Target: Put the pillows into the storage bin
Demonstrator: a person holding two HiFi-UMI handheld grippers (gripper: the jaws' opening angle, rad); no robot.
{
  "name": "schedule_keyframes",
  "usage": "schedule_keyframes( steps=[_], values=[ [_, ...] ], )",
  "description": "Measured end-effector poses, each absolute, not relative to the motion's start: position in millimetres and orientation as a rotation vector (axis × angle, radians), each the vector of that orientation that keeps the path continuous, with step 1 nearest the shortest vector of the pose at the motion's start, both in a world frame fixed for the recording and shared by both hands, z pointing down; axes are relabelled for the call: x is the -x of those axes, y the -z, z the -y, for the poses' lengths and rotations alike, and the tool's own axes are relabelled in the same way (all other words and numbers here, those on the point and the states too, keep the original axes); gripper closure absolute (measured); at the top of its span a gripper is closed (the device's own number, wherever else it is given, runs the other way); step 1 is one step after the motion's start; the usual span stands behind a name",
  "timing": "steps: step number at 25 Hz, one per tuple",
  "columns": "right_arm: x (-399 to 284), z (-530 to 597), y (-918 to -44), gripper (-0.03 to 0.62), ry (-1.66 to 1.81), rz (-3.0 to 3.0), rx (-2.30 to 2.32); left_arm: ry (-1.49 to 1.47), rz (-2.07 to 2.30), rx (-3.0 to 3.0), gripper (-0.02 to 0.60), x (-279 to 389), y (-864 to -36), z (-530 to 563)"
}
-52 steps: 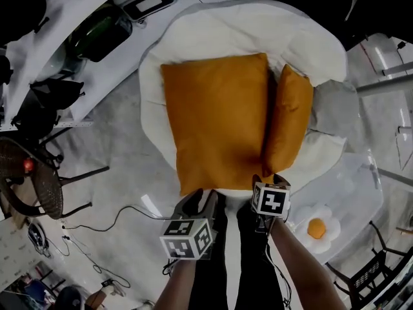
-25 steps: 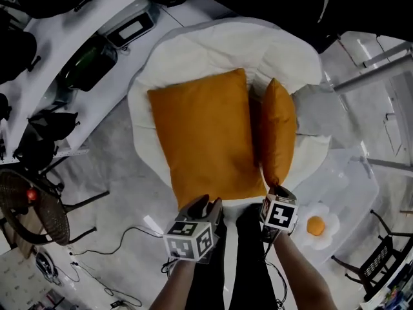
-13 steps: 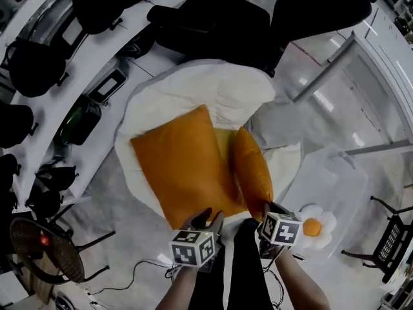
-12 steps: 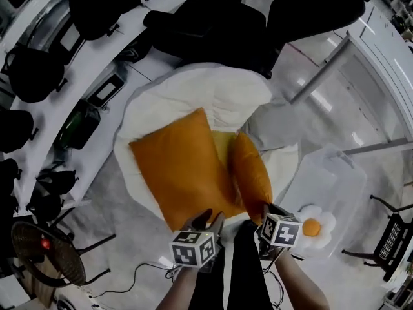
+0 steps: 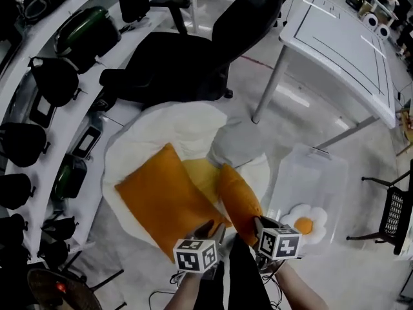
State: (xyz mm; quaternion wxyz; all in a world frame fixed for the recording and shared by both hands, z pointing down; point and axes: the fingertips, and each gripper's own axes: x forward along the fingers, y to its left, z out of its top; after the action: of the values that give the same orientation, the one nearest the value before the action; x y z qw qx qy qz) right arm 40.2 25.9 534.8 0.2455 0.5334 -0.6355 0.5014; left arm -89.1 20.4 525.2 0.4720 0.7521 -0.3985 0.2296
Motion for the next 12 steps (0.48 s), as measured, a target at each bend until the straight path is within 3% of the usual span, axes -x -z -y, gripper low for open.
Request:
schedule_keyframes(
  steps=[12],
  values=[
    [-139,-41,-466,0.571,-1.459,1.749,-1.683,-0.657,0.772,-1.994,0.443,-29,-495,7]
  ],
)
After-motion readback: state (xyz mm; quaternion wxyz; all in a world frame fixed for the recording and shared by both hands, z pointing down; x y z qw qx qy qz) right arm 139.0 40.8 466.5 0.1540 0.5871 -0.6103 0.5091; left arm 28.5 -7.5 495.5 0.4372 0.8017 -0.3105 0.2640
